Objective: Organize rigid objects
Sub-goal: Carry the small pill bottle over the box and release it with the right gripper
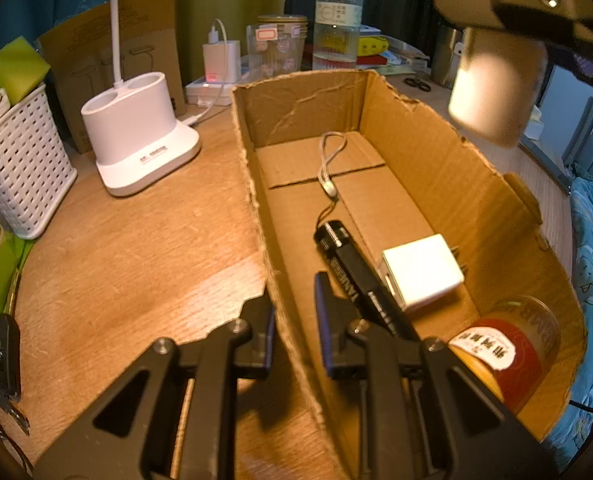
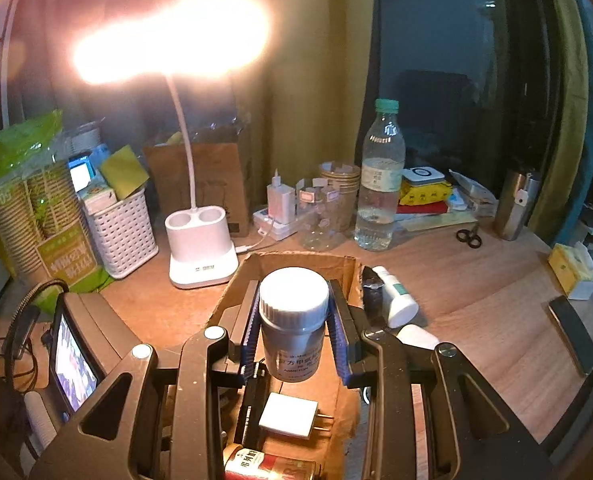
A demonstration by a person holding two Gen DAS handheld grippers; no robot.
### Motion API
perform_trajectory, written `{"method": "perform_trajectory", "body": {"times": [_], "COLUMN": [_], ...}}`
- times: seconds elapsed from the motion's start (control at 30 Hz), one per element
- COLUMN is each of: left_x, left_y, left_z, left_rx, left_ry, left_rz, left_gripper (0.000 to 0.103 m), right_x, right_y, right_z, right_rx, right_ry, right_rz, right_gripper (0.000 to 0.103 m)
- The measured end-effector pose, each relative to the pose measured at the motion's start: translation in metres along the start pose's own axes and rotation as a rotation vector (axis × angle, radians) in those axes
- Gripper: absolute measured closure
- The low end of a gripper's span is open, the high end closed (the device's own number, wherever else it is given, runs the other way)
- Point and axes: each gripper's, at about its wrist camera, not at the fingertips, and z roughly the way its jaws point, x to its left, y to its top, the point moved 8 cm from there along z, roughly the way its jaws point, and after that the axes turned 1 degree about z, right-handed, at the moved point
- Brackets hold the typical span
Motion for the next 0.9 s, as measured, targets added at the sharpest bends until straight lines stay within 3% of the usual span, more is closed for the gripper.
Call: {"method": "perform_trajectory", "body": {"times": [0.47, 0.9], "left_x": [0.001, 0.0], "left_y": [0.001, 0.001], "left_z": [0.002, 0.004], "left_rx": [0.001, -0.001], "left_ry": [-0.003, -0.006], "left_rz": [-0.004, -0.004], "left_gripper": [0.085, 0.085], "right_x": [-0.006, -0.011], "right_y": [-0.02, -0.018], "right_z": [0.026, 0.023], "right_rx": [0.088, 0.082], "right_ry": [0.037, 0.026], "right_rz": [0.047, 0.053], "right_gripper": [0.07, 0.069]}}
